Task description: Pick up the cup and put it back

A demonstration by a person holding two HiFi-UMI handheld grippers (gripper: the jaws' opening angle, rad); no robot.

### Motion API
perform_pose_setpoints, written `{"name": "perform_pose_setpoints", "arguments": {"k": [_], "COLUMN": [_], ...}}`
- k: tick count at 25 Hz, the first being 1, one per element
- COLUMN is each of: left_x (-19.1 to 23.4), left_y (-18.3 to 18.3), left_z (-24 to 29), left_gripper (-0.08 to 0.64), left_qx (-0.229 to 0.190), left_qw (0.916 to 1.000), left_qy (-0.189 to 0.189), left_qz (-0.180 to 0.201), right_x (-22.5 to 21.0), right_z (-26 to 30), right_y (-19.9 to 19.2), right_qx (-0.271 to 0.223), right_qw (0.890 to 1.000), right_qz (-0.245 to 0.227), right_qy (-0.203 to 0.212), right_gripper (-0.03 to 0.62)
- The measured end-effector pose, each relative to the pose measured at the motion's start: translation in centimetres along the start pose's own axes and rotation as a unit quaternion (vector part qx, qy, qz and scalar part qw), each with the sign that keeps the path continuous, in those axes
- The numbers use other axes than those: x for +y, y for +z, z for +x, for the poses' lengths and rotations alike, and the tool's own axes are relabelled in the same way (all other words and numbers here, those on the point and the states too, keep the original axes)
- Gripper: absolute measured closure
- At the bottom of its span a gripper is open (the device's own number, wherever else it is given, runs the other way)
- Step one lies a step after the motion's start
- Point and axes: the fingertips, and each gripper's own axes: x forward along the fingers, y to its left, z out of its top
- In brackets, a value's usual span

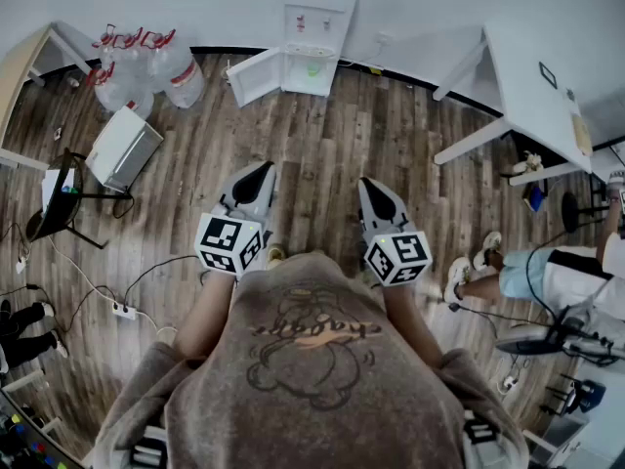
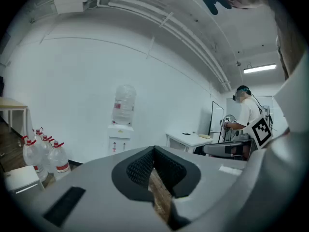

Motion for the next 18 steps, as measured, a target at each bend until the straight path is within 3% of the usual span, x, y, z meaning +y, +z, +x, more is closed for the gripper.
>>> {"name": "perform_pose_setpoints", "arguments": {"k": [10, 18], "left_x": [1.1, 3.4], "left_y": [-0.5, -1.2], "left_z": [0.6, 1.4], "left_gripper": [0.557, 0.557], "left_qx": [0.010, 0.016], "left_qw": [0.9999, 0.9991], "left_qy": [-0.008, -0.039], "left_qz": [0.002, 0.007], "right_x": [0.5, 1.0], "right_z": [1.0, 2.8], "right_y": [-1.0, -1.7], "right_qx": [-0.004, -0.002], "right_qw": [1.000, 0.999], "right_qz": [0.022, 0.018], "right_qy": [-0.007, -0.038], "right_gripper": [0.591, 0.591]}}
